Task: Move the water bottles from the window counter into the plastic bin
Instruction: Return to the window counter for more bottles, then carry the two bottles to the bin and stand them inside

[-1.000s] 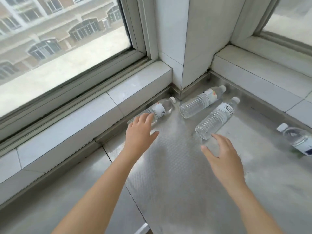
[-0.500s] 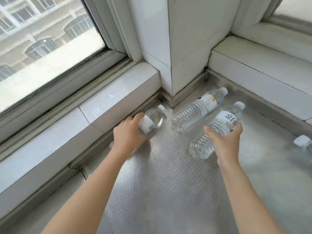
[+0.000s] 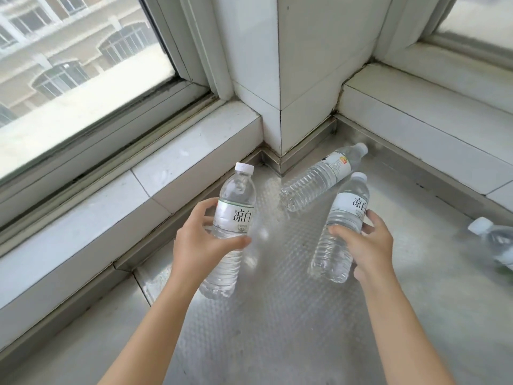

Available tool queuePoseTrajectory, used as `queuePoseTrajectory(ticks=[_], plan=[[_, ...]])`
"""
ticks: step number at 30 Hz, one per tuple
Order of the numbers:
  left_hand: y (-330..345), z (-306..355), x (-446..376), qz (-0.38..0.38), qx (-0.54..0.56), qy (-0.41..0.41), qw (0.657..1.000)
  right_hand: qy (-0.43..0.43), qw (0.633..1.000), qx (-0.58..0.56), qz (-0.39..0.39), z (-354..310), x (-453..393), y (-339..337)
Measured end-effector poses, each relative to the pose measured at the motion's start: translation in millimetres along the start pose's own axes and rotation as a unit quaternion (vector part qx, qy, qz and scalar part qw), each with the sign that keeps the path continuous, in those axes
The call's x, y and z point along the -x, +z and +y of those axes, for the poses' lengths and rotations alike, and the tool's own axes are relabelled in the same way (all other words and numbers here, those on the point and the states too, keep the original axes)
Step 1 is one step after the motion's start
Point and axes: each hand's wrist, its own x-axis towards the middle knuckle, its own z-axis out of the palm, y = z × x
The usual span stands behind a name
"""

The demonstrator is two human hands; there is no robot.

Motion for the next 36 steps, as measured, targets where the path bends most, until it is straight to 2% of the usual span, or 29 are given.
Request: queuePoseTrajectory(ticks=[11, 20, 27, 36], plan=[[-69, -16, 89, 0.047, 0.109, -0.02, 0.993, -0.083, 0.991, 0.008, -0.1, -2, 115, 7], [-174, -60, 197, 0.138, 0.208, -0.018, 0.968, -0.177, 0.951, 0.061, -0.248, -7, 265, 41], [-268, -121, 306, 0.254, 0.252, -0.022, 0.933, -0.217, 0.892, 0.11, -0.382, 22, 395, 75], [-365, -214, 458, 0.419, 0.26, -0.047, 0.869, -0.268, 0.766, 0.15, -0.565, 97, 562, 130]])
